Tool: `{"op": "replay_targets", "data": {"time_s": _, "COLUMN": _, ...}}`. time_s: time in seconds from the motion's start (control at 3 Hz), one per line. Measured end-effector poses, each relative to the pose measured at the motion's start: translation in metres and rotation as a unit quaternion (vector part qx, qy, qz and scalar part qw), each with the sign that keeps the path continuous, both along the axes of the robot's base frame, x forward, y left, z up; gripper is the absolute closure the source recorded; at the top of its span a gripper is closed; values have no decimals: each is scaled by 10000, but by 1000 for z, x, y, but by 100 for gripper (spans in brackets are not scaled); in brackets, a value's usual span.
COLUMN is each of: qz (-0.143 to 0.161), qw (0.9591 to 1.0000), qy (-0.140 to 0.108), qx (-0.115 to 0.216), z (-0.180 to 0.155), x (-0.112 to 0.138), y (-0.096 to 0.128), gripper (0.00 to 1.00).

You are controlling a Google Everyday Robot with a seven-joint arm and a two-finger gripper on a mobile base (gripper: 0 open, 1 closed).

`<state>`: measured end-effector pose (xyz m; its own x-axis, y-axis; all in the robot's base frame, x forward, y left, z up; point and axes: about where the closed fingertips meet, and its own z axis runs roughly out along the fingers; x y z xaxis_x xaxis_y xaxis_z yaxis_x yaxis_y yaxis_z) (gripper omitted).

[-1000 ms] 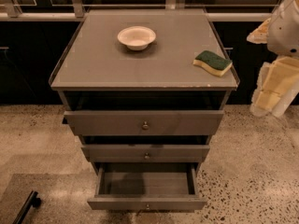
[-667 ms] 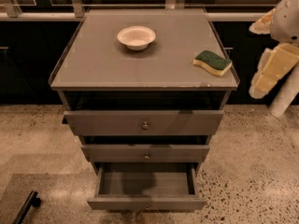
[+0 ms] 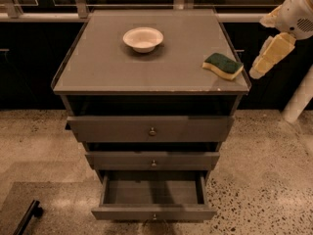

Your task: Place sponge into bottom drawer

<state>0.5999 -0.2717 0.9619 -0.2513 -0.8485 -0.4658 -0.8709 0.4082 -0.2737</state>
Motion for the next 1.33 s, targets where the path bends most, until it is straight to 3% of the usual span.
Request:
{"op": "replay_targets", "data": {"time_s": 0.67, "qz": -378, "qw": 9979, "qy": 274, "qx": 457, "z": -57, "x": 57, "y": -11, "gripper": 0}}
{"op": "replay_targets", "data": {"time_s": 1.33, "qz": -452, "qw": 9970, "qy": 334, "qx": 528, "z": -70, "x": 60, "y": -12, "gripper": 0}}
